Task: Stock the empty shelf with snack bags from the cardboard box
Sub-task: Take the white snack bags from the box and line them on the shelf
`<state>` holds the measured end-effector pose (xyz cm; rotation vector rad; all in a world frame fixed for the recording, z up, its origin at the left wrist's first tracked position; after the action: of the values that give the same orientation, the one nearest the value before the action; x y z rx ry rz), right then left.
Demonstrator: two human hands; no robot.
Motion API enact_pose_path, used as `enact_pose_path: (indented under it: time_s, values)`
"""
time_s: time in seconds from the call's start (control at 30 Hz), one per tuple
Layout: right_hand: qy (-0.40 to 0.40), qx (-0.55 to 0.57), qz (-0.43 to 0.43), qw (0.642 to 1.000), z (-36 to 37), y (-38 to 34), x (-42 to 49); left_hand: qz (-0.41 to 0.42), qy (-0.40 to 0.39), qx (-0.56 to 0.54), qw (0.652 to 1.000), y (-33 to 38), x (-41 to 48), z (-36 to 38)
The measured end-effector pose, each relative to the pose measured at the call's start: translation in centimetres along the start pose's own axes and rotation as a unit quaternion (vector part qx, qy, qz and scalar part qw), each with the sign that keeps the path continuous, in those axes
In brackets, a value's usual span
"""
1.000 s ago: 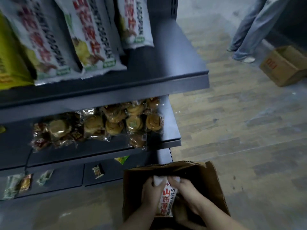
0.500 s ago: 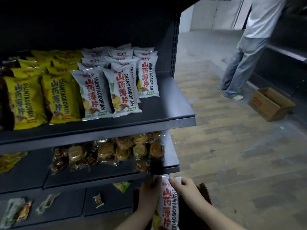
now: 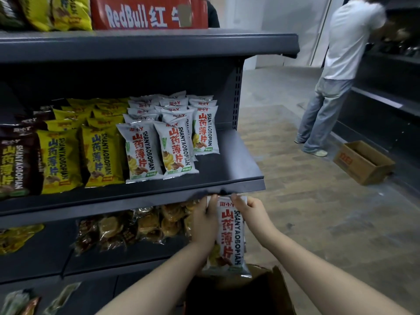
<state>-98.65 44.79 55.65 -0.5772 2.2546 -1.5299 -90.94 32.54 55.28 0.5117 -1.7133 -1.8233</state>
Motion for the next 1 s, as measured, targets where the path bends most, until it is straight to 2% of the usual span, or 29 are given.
enact_pose_path:
  time_s: [0.3,0.43,0.57,0.7,0.8,0.93,1.0]
  values:
    - [0.042,0.012,-0.056,0.997,-2.5,-6.9,1.9,0.047,0.003,-0.073,0.996,6.6,3.2,1.4]
    - [0.043,0.035,-0.039,0.998,-3.1,-8.9,3.0,0.074,0.006,-0.084,0.994,8.7,5.1,1.8]
    - [-0.006,0.048,-0.044,0.998,-2.1,-11.2,4.0,0.119,0.042,-0.092,0.988,11.6,6.8,1.5]
    - [-0.072,0.016,-0.055,0.996,-0.7,-12.5,4.5,0.144,0.069,-0.11,0.981,14.4,8.5,0.9]
    - [-0.087,-0.015,-0.057,0.994,-0.3,-12.8,5.0,0.115,0.067,-0.133,0.982,15.4,10.4,0.7]
    - [-0.042,0.007,-0.074,0.996,-0.4,-13.1,6.4,-0.016,0.032,-0.223,0.974,14.1,13.1,1.6]
    - [-0.022,0.009,-0.086,0.996,-0.3,-13.2,7.3,-0.054,0.018,-0.261,0.964,13.8,13.7,1.8]
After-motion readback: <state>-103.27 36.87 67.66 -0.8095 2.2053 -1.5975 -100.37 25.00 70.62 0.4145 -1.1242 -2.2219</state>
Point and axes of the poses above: each hand's wrist, its own x-axis towards the middle knuckle, its own z-axis out of the palm, y = z × x, the point moved 10 cm from there along x, towards the middle knuckle, and after that the axes turned 13 degrees about -x, right-handed, at the moved point
